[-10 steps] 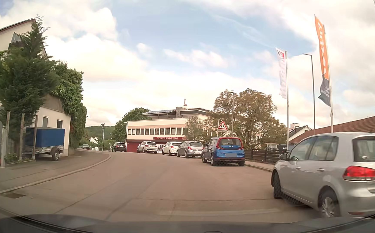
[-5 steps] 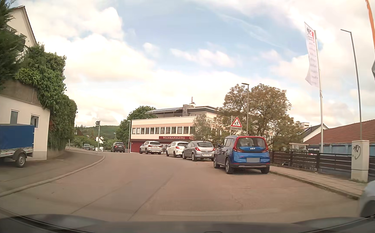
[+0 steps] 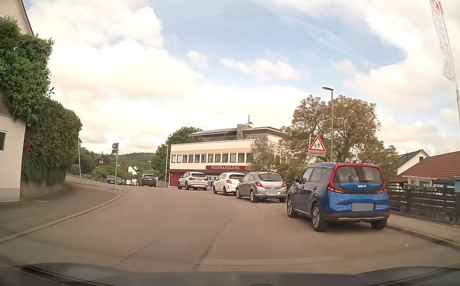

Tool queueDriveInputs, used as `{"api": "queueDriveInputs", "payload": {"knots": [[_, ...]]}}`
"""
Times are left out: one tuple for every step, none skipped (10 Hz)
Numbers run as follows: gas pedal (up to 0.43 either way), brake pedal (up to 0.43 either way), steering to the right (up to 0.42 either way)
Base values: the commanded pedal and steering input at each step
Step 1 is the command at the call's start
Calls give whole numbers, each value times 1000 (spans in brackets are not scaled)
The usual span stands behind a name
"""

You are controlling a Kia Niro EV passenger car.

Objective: Follow the waypoints while adhering to traffic rules and regulations

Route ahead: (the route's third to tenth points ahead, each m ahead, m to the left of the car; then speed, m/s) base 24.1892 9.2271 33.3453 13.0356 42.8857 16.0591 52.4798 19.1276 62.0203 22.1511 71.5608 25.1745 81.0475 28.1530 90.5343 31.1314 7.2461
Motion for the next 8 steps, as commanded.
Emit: {"api": "queueDriveInputs", "payload": {"knots": [[130, 0, -53], [130, 0, -52], [130, 0, -54], [130, 0, -55], [130, 0, -56], [130, 0, -57], [130, 0, -58], [118, 0, -64]]}}
